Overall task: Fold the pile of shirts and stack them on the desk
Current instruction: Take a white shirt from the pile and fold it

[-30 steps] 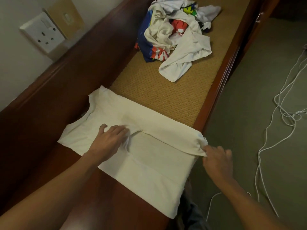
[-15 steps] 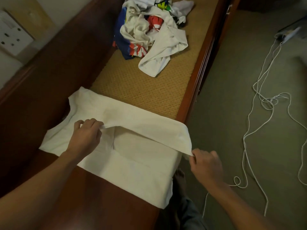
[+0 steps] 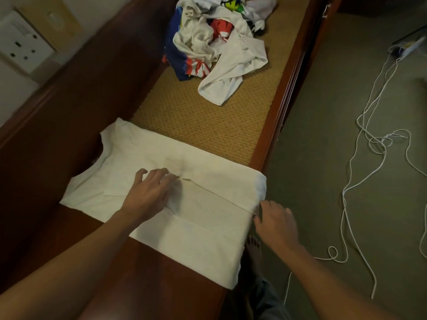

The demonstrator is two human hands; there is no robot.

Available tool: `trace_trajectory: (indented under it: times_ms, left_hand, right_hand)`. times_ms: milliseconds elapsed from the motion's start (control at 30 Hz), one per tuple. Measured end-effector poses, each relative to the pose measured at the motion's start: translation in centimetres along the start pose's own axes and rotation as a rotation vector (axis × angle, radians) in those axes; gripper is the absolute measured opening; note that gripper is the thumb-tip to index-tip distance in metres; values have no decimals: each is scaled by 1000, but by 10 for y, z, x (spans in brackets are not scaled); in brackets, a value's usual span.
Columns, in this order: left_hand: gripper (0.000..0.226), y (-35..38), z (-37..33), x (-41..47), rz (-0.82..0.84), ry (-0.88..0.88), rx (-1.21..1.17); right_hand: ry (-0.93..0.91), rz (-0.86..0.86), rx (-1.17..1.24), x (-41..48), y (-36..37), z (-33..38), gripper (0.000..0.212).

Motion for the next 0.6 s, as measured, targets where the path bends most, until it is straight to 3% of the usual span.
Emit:
trace_trajectory:
  times_ms: [67, 167, 233, 400, 433, 600]
  left_hand:
    - [42, 1, -4, 8, -28, -33, 4]
    - [37, 5, 4, 21, -17, -142, 49]
    - [28, 6, 9, 25, -20, -177, 79]
    - [16, -11, 21, 17, -105, -169, 40]
    - [17, -14, 25, 15, -113, -168, 27]
    - [27, -2, 35, 1, 7, -126, 0]
  right_hand:
    - [12, -10, 36, 5, 0, 3, 4]
    - [-50, -66, -41, 3, -11, 10, 28]
    - [-75, -88, -64, -2, -18, 10, 32]
    - [-138, -420, 75, -36, -66, 6, 17]
    - [-165, -415, 96, -42, -67, 9, 14]
    - [-81, 154, 111, -43, -1, 5, 21]
Point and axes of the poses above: each hand's wrist, its own x-axis towards the middle knuckle, its own y-axis out of the palm, z = x × y, the point moved 10 cm from there along x, towards the middle knuckle, and after that the axes turned 7 degrees about -y, right-handed, at the moved point
